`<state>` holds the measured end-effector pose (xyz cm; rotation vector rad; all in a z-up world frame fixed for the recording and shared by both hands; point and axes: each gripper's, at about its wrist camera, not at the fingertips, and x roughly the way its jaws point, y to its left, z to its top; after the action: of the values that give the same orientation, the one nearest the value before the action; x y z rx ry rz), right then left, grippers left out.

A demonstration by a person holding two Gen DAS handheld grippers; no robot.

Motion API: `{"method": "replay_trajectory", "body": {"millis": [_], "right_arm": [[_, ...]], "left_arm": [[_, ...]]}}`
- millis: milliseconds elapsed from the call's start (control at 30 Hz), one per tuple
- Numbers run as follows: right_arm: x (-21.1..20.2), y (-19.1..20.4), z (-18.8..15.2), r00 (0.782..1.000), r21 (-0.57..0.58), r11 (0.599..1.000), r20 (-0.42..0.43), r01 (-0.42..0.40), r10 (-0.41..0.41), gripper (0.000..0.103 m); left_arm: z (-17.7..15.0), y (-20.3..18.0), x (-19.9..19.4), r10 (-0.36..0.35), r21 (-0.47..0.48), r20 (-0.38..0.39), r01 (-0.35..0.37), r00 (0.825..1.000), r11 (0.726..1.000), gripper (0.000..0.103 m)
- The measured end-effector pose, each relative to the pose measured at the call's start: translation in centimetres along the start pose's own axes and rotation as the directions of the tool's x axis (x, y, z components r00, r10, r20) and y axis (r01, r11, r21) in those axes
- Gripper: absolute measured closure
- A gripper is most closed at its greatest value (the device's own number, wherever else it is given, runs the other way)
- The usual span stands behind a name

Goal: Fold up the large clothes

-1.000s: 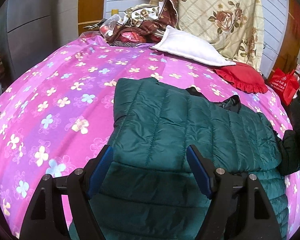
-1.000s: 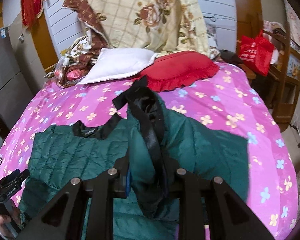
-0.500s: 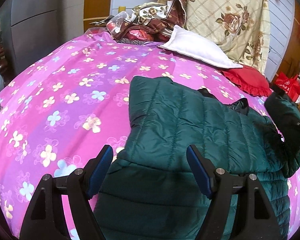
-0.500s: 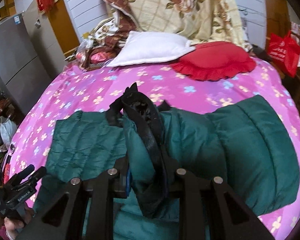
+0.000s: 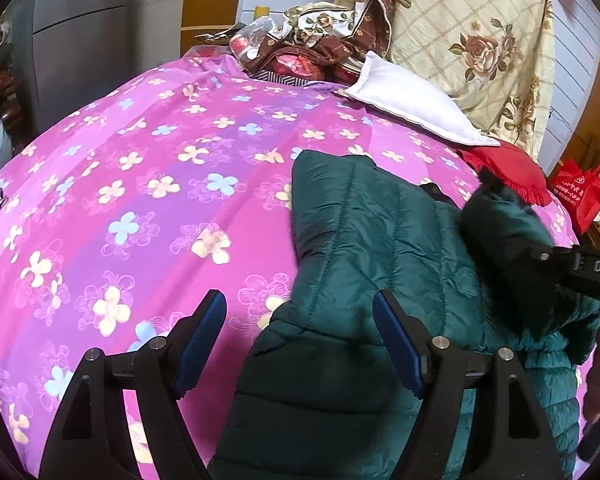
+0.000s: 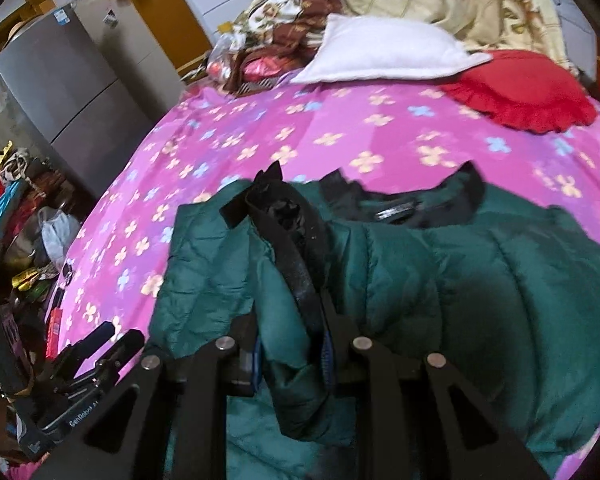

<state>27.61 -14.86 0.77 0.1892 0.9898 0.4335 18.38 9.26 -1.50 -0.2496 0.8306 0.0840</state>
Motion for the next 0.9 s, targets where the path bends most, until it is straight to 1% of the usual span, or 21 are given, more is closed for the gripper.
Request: {"method": "replay_trajectory", "body": {"millis": [100, 167, 233, 267, 300, 333, 367, 400, 433, 500, 633, 800, 900], "right_arm": [[1.6, 0.9, 0.0, 1.0, 0.0, 1.0, -0.019, -0.017, 0.017, 0.08], [2.8, 0.9, 0.0, 0.999, 0.025, 0.999, -0.034, -0.031, 0.031, 0.079], [3.7, 0.6, 0.0, 0.997, 0.055, 0.997, -0.053, -0.045, 0.048, 0.075], [4.1, 0.4, 0.0, 0.997, 0.073, 0.996, -0.056, -0.054, 0.058, 0.069], [4.2, 0.1, 0.0, 0.995, 0.095, 0.992, -0.056, -0.08, 0.086, 0.061], [4.2, -0.1, 0.0, 0.992, 0.118, 0.987, -0.051, -0.113, 0.119, 0.057], [3.9, -0.3, 0.0, 0.988, 0.138, 0.98, -0.042, -0.144, 0.151, 0.05], [3.6, -0.4, -0.1, 0.985, 0.149, 0.975, -0.036, -0.162, 0.169, 0.047], [3.1, -0.5, -0.1, 0.981, 0.158, 0.97, -0.026, -0.185, 0.191, 0.047], [1.9, -0.6, -0.2, 0.979, 0.157, 0.967, -0.004, -0.2, 0.204, 0.045], [-0.7, -1.2, -0.3, 0.986, 0.142, 0.975, 0.023, -0.17, 0.168, 0.044], [-3.3, -2.9, -0.8, 0.998, 0.109, 0.992, 0.035, -0.063, 0.06, 0.043], [-4.7, -4.0, -1.2, 0.998, 0.103, 0.994, 0.047, -0.038, 0.034, 0.043]], "left_arm": [[-0.1, 0.1, 0.3, -0.003, -0.001, -0.006, 0.003, 1.0, 1.0, 0.043], [-0.1, 0.1, 0.5, -0.006, -0.003, -0.011, 0.006, 1.0, 1.0, 0.044], [-0.1, 0.1, 0.6, -0.012, -0.007, -0.012, 0.012, 1.0, 1.0, 0.044], [-0.1, 0.2, 0.6, -0.015, -0.011, -0.013, 0.015, 1.0, 1.0, 0.043], [-0.1, 0.2, 0.5, -0.018, -0.015, -0.012, 0.018, 1.0, 1.0, 0.043], [-0.1, 0.3, 0.5, -0.022, -0.02, -0.01, 0.022, 1.0, 1.0, 0.043], [-0.1, 0.4, 0.4, -0.027, -0.03, -0.007, 0.027, 1.0, 0.999, 0.043], [-0.1, 0.5, 0.3, -0.031, -0.037, -0.006, 0.031, 0.999, 0.999, 0.043], [-0.1, 0.5, 0.2, -0.037, -0.046, -0.005, 0.037, 0.999, 0.998, 0.044], [0.0, 0.7, -0.2, -0.052, -0.068, 0.002, 0.052, 0.999, 0.996, 0.043], [0.1, 0.5, -1.1, -0.106, -0.118, 0.028, 0.109, 0.994, 0.987, 0.044], [0.5, -1.4, -1.6, -0.18, -0.126, 0.025, 0.181, 0.983, 0.975, 0.043], [0.8, -3.0, -1.7, -0.199, -0.115, 0.04, 0.202, 0.979, 0.973, 0.043]]}}
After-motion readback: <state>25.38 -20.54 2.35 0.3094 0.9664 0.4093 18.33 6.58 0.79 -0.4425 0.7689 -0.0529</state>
